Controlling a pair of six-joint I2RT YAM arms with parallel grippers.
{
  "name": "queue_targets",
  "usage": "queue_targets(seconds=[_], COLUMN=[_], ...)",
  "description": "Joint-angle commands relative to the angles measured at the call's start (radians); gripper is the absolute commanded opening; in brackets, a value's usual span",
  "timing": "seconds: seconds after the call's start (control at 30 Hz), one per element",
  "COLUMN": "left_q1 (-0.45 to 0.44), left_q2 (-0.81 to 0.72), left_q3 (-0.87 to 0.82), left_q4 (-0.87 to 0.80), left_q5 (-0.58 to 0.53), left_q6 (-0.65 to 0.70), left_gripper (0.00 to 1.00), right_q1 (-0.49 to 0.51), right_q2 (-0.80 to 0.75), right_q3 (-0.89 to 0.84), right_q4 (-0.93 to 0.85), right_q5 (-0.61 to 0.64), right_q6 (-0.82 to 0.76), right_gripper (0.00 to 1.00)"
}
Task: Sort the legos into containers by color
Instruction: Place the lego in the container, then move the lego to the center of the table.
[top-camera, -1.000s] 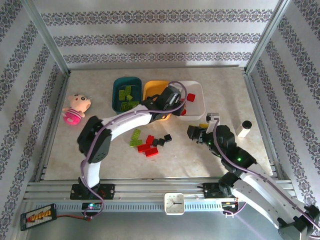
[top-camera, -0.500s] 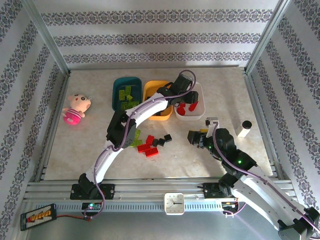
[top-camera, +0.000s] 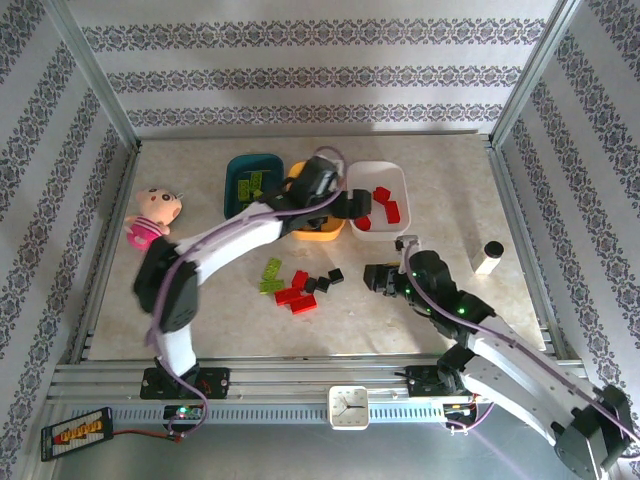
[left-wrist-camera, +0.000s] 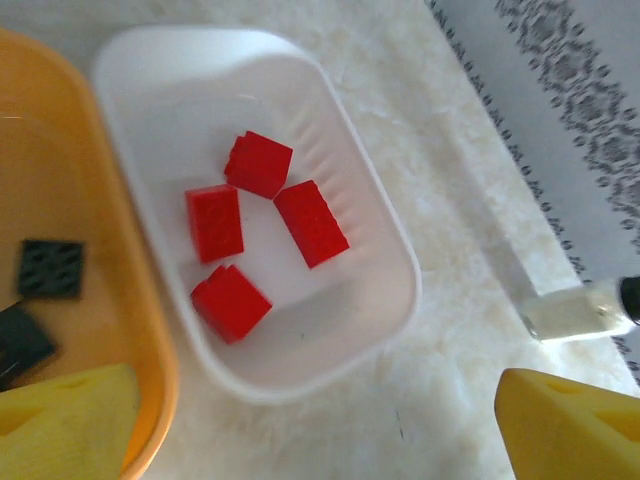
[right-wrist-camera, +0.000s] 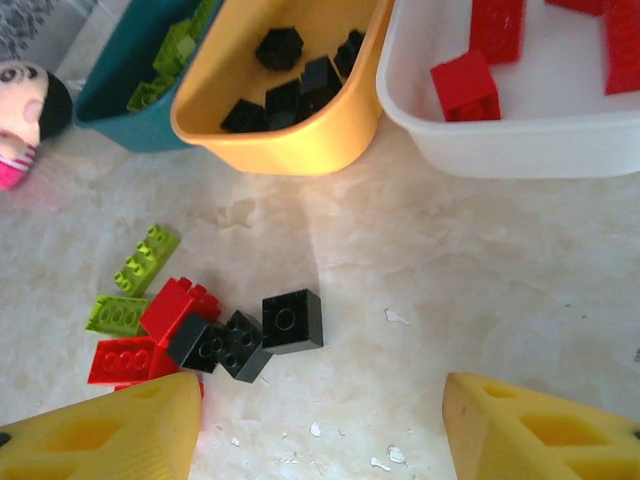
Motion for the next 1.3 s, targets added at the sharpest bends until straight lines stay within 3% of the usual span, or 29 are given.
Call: queue_targets(seconds=[0.0,0.1,0.23,0.53,0.67,0.87,1.0,1.13,1.27], left_q1=[0.027,0.027,0.028,0.026,0.026,0.026,0.025,0.026,0.026], left_q2=[-0.180,-0.383,-0.639,-1.013,-1.061,-1.077,-1.076,-1.076,-1.077], left_q3=[-0.242,-0.458,-0.708,-0.947,-0.971,-0.991,-1.003,-1.007,-1.003], left_q4=[0.169,0.172,0.144,0.003,-0.040,-0.046,-0.041,-0.040,-0.051], left_q5=[-0.056,-0.097,-0.146,-0.210,-0.219,-0.218,-0.219,-0.218,-0.219], left_q6=[-0.027,-0.040,-0.087,-0.153,-0.161,-0.158,-0.161,-0.161,-0.159], left_gripper=[0.96,1.00,1.00,1.00,1.00,1.00,1.00,1.00,1.00], right_q1=[0.048,0.102,0.141,0.157,0.154,0.105,0.083,0.104,0.103], right_q2=[0.102,0.248,0.460,0.835,0.922,0.866,0.802,0.784,0.827], right_q3=[0.020,0.089,0.198,0.385,0.441,0.359,0.306,0.308,0.311], right_q4=[0.113,0.133,0.089,0.104,0.029,0.018,0.012,0.025,0.014], right_q5=[-0.039,-0.046,0.039,0.106,0.156,0.200,0.205,0.158,0.159], right_q6=[-0.002,-0.048,-0.053,-0.035,-0.021,0.023,0.020,-0.013,0.000], right_gripper=[0.65,0.65,0.64,0.62,0.58,0.52,0.53,0.61,0.59])
